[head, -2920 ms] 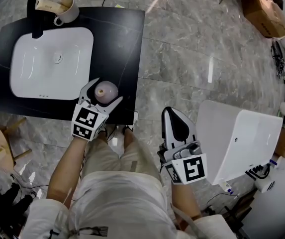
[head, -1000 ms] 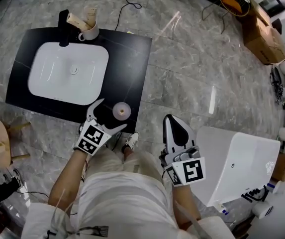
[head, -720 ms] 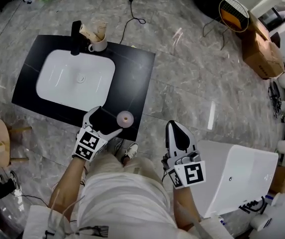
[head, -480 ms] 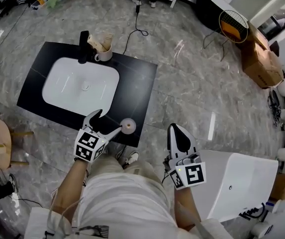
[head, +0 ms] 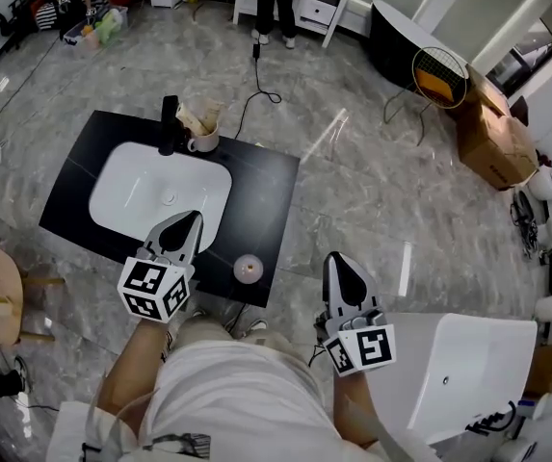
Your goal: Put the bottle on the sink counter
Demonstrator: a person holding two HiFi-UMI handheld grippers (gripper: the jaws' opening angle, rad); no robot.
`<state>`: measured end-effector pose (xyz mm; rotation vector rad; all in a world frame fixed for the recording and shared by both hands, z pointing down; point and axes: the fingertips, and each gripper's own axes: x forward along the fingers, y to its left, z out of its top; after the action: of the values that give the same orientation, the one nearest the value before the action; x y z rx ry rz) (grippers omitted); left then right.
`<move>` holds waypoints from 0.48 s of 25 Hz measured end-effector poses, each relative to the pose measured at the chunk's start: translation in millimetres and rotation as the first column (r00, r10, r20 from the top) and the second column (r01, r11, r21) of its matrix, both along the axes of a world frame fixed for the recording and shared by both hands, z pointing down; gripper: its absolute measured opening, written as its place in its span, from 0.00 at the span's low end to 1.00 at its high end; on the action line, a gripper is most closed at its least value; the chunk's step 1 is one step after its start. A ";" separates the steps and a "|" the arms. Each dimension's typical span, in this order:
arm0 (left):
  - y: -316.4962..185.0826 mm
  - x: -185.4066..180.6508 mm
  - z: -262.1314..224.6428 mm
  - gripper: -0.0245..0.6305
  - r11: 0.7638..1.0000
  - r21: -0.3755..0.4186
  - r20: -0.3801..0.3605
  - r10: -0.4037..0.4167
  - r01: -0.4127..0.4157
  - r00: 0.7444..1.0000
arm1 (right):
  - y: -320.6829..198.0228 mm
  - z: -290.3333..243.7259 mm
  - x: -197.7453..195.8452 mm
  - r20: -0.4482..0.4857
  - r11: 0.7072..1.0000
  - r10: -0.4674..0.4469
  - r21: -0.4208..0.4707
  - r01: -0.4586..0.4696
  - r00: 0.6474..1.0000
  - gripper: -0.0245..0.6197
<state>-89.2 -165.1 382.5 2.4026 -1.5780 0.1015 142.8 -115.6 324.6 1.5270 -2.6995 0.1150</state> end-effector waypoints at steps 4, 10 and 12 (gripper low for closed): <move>-0.4 -18.7 -42.7 0.06 0.995 0.091 -0.025 -0.035 0.037 0.999 | -0.6 -18.3 5.3 0.025 0.999 0.021 0.030 -0.022 0.999 0.05; 10.9 -44.8 -105.1 0.06 0.973 0.208 -0.096 -0.078 0.097 0.992 | -4.7 -45.1 22.9 0.040 0.994 0.070 0.086 -0.073 0.997 0.05; 18.3 -49.5 -121.8 0.06 0.968 0.225 -0.103 -0.088 0.109 0.991 | -5.1 -54.2 27.1 0.038 0.990 0.082 0.108 -0.085 0.996 0.05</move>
<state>-138.7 -146.8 260.8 2.4499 -1.7470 -0.2206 169.8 -120.7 270.4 1.6832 -2.7095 -0.0058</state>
